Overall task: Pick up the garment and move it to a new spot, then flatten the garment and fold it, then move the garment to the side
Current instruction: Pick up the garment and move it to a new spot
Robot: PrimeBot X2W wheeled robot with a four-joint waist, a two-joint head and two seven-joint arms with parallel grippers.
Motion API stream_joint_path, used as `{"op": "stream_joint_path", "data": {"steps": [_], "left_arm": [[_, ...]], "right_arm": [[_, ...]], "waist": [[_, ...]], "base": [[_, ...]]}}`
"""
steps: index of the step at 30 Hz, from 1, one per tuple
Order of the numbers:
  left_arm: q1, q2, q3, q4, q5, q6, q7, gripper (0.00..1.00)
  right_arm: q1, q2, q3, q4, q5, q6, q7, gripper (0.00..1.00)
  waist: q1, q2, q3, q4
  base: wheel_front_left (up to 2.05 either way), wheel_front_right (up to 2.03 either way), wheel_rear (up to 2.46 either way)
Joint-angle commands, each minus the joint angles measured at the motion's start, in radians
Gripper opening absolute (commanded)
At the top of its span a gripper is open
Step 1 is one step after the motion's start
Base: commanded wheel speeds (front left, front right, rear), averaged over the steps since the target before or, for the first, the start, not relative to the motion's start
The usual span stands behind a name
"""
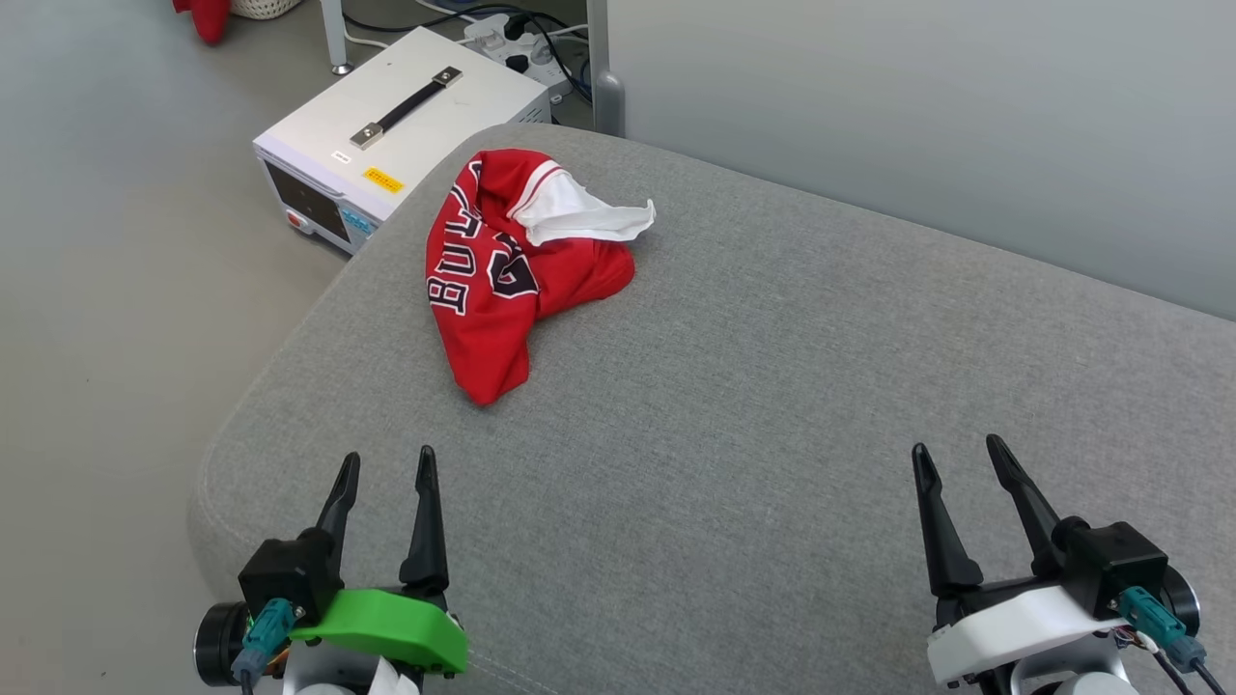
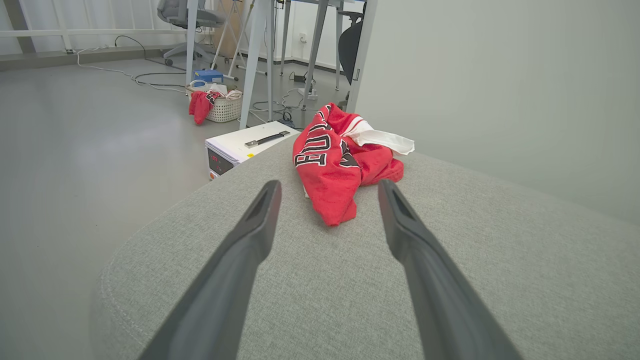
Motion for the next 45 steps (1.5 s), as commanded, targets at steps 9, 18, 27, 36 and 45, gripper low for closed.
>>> {"op": "stream_joint_path", "data": {"steps": [9, 18, 27, 36, 45], "left_arm": [[0.013, -0.005, -0.002, -0.001, 0.007, -0.013, -0.006, 1.00], [-0.047, -0.005, 0.005, 0.008, -0.040, -0.068, -0.006, 1.00], [-0.370, 0.126, -0.038, 0.199, -0.067, -0.105, 0.058, 1.00], [-0.721, 0.390, -0.224, 0.312, -0.291, -0.107, 0.408, 1.00], [-0.911, 0.565, -0.364, 0.422, -0.447, -0.107, 0.585, 1.00]], "right_arm": [[0.001, -0.003, 0.005, 0.001, 0.001, -0.001, -0.009, 1.00], [-0.028, -0.003, 0.006, -0.020, -0.042, -0.001, -0.009, 1.00], [-0.093, -0.010, 0.013, -0.051, -0.103, -0.001, -0.009, 1.00], [-0.162, -0.020, 0.028, -0.078, -0.111, -0.001, -0.009, 1.00], [-0.203, -0.016, 0.040, -0.085, -0.110, -0.001, -0.009, 1.00]], "waist": [[0.0000, 0.0000, 0.007, -0.012], [0.0000, 0.0000, 0.098, -0.073], [0.0000, 0.0000, 0.289, -0.184], [0.0000, 0.0000, 0.433, -0.297], [0.0000, 0.0000, 0.512, -0.377]], "base": [[0.00, 0.00, 0.00], [0.00, 0.00, 0.00], [0.00, 0.00, 0.00], [0.00, 0.00, 0.00], [0.00, 0.00, 0.00]]}}
